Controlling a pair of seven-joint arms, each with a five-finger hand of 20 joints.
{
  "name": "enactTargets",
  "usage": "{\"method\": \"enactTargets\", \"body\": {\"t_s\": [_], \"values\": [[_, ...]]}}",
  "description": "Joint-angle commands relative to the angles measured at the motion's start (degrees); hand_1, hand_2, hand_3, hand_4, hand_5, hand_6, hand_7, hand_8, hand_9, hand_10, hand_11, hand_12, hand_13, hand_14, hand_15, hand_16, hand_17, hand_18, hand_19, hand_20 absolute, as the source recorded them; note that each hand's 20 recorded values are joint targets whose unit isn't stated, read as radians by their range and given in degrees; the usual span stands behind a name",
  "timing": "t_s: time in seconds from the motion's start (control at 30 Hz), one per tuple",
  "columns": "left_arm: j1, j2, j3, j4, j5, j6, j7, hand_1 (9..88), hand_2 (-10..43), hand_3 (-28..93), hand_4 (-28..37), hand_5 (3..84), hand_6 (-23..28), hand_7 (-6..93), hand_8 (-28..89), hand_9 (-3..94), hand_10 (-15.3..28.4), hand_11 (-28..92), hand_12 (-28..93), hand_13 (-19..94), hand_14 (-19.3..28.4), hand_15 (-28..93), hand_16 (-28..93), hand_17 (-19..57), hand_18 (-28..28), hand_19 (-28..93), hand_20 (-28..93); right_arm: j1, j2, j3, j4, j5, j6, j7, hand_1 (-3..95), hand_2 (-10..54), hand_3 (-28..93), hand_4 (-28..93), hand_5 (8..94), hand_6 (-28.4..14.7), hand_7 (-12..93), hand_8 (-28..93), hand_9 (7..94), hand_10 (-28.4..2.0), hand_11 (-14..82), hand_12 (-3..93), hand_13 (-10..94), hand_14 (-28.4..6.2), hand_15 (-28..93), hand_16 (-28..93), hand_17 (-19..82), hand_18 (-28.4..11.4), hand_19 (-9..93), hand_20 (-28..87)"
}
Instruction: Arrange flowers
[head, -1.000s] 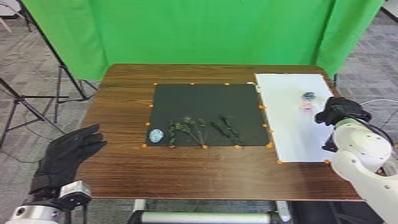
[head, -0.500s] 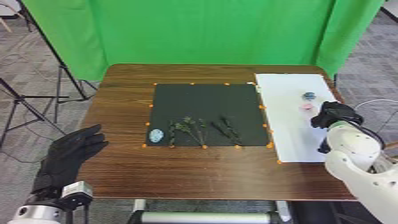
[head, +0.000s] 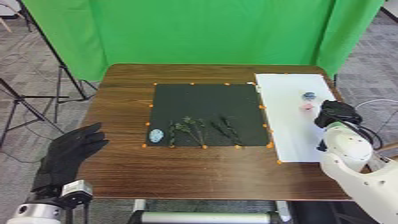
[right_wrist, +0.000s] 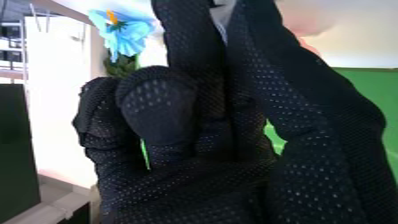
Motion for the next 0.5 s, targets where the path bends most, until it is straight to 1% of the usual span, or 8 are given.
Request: {"method": "enactTargets", "body": {"t_s": [0.03,0.07,0.1,0.13,0.17,0.27,0.4,0.5], "values": [[-0.1,-0.20,0.17,0.16,0.07,-0.86,-0.57,27.6,4.5,82,-20.0,44.1,12.8,19.8,-11,39.1,21.9,38,10,27,27.9,66,-14,-9.3,22.4,60,9,1.3,0.7,-2.3,0.3,-1.9,3.9,1.4,55.6,-8.3,73,-28,79.0,0.2,27,3,88.1,-7.4,22.8,36.1,79,-3.8,73,20,46,-19.0,93,26],[-0.1,-0.35,0.13,0.16,0.14,-0.89,-0.73,27.7,4.5,82,-20.0,44.2,12.8,19.8,-11,39.1,21.9,38,10,27,27.9,66,-14,-9.3,22.4,60,9,1.5,0.4,-2.1,0.1,-2.2,3.6,1.2,55.7,-8.7,74,-28,79.5,0.0,26,4,88.3,-7.2,23.7,36.2,79,-3.7,73,20,47,-19.2,93,26],[0.0,-0.34,0.25,0.13,0.01,-0.77,-0.51,27.6,4.5,82,-19.9,44.2,12.8,19.7,-11,39.1,21.9,38,10,27,27.9,66,-14,-9.3,22.4,60,9,2.1,0.5,-2.6,0.0,-2.1,3.9,1.1,55.7,-8.9,74,-28,79.9,-0.1,26,4,88.5,-7.1,24.0,36.3,79,-3.7,73,21,47,-19.3,93,27],[-0.2,-0.45,0.29,0.12,0.08,-0.83,-0.60,27.7,4.6,82,-19.9,44.2,12.8,19.7,-11,39.1,21.9,38,10,27,27.8,66,-14,-9.3,22.4,60,9,2.7,0.5,-3.2,-0.2,-2.4,4.6,1.4,55.8,-8.9,74,-28,80.2,-0.1,26,5,88.7,-7.1,24.3,36.4,80,-3.7,73,21,48,-19.3,93,27],[-0.1,-0.43,0.22,0.11,0.19,-0.92,-0.74,27.7,4.6,82,-20.0,44.2,12.8,19.7,-11,39.1,21.9,38,10,27,27.9,66,-14,-9.3,22.4,60,9,3.0,0.3,-3.3,-0.3,-2.9,4.9,1.1,55.9,-9.0,75,-28,80.5,-0.2,26,5,88.8,-6.9,24.6,36.5,80,-3.7,73,21,48,-19.3,93,27],[0.0,-0.29,0.32,0.05,0.00,-0.75,-0.50,27.7,4.5,82,-19.9,44.1,12.8,19.8,-11,39.1,21.8,38,10,27,27.9,66,-14,-9.3,22.4,60,9,4.7,0.4,-4.7,-0.9,-3.5,5.8,0.9,55.9,-9.3,75,-28,80.7,-0.2,25,5,89.0,-7.0,24.9,36.4,80,-3.7,73,21,48,-19.3,93,28],[-0.1,-0.26,0.33,0.00,0.07,-0.72,-0.51,27.6,4.6,82,-19.9,44.1,12.8,19.8,-11,39.1,21.8,38,10,27,27.9,66,-14,-9.3,22.4,60,9,6.6,0.2,-5.9,-2.0,-4.5,6.6,0.2,56.0,-9.4,75,-28,81.3,-0.6,25,5,89.2,-7.1,25.3,36.4,81,-3.8,73,21,48,-19.5,93,28],[0.0,-0.31,0.18,-0.05,0.20,-0.72,-0.71,27.7,4.6,82,-20.0,44.1,12.8,19.8,-11,39.1,21.8,38,10,27,27.9,66,-14,-9.3,22.4,60,9,7.6,0.4,-6.7,-4.0,-5.1,7.6,0.1,56.0,-9.4,75,-28,81.5,-0.7,24,6,89.4,-7.1,25.5,36.4,81,-3.9,73,21,49,-19.5,93,28]]}}
